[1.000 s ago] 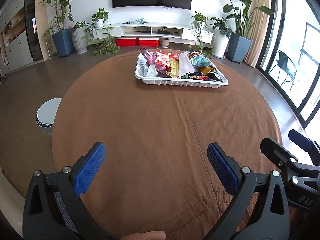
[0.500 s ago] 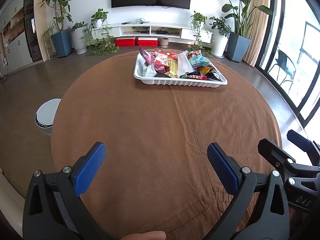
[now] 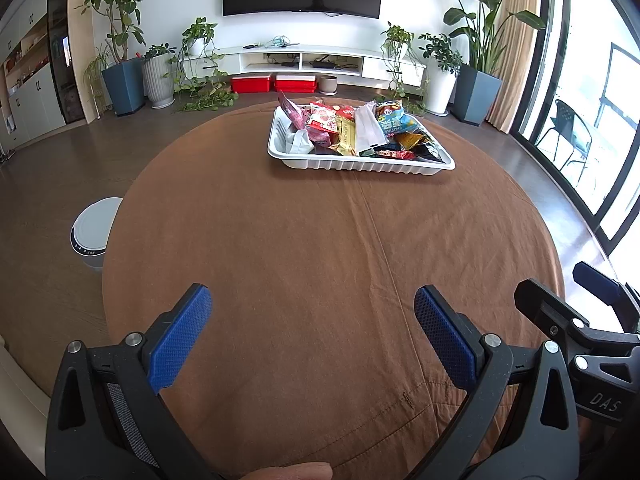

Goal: Organize snacks

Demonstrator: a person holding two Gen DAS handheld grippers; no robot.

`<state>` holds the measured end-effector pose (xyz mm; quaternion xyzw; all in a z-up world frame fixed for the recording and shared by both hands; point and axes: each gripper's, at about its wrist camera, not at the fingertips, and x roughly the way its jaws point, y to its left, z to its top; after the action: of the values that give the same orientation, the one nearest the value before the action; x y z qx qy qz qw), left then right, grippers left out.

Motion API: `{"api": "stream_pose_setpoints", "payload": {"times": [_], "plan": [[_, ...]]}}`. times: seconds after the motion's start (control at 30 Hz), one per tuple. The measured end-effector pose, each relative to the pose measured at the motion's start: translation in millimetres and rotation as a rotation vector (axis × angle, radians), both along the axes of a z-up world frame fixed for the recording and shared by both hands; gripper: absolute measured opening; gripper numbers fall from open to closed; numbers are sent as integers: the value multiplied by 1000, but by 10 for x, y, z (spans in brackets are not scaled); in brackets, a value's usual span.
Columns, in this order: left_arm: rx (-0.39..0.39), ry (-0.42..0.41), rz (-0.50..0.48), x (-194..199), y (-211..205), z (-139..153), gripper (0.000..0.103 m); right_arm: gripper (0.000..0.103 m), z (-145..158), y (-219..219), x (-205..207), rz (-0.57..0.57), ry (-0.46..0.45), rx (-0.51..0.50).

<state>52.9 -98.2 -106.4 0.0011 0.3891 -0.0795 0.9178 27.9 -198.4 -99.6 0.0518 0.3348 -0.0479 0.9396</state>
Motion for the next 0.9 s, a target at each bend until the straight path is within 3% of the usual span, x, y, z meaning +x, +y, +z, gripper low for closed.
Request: {"api": "stream_pose_setpoints", "payload": {"times": [0.9], "plan": [[2, 0, -1, -5, -5, 4, 103, 103, 20, -12, -18, 1, 6, 3]]}}
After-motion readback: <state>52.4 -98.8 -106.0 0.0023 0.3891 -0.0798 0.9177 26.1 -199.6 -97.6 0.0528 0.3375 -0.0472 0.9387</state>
